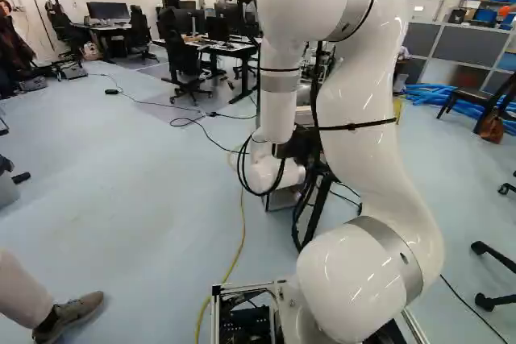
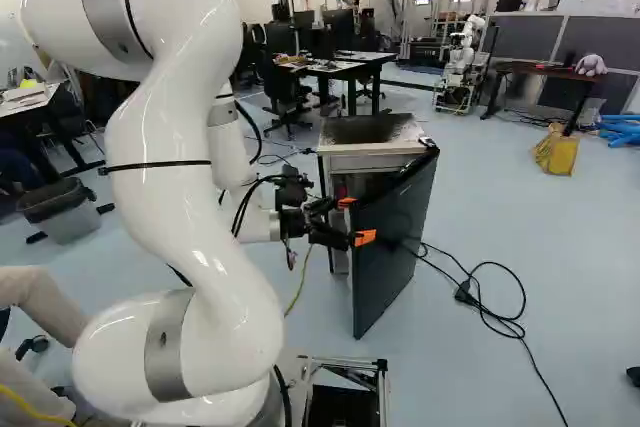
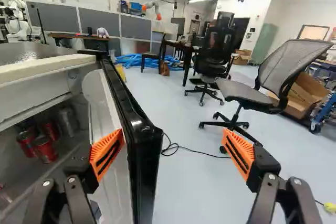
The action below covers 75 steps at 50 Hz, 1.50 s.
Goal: Grab a drink from the fridge
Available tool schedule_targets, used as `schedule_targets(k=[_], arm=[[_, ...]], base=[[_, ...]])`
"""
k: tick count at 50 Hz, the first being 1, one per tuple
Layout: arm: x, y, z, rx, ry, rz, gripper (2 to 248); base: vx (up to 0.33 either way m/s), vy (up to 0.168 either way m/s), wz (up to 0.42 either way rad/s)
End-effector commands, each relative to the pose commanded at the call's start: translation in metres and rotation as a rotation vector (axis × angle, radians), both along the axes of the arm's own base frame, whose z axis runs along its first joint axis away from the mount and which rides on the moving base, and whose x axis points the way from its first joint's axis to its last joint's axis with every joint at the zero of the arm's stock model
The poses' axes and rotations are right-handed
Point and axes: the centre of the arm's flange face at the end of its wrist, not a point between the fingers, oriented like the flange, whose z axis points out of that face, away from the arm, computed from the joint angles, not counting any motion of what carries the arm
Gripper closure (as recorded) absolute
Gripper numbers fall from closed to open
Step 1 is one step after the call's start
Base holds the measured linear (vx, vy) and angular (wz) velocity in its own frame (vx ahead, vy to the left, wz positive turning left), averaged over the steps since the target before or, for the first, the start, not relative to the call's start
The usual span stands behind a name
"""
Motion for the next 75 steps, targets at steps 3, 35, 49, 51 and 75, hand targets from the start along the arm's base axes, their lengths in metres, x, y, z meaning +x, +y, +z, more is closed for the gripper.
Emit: schedule_targets(k=[3, 35, 49, 51, 75], arm=[[-0.002, -0.002, 0.0, -0.002, 0.001, -0.01, 3], [-0.01, -0.029, 0.001, -0.01, 0.002, -0.151, 3], [-0.009, -0.042, 0.001, -0.011, -0.006, -0.218, 3], [-0.009, -0.044, 0.001, -0.01, -0.008, -0.228, 3], [0.007, -0.072, 0.003, -0.004, -0.046, -0.326, 3]], base=[[0.0, 0.0, 0.0], [0.0, 0.0, 0.0], [0.0, 0.0, 0.0], [0.0, 0.0, 0.0], [0.0, 0.0, 0.0]])
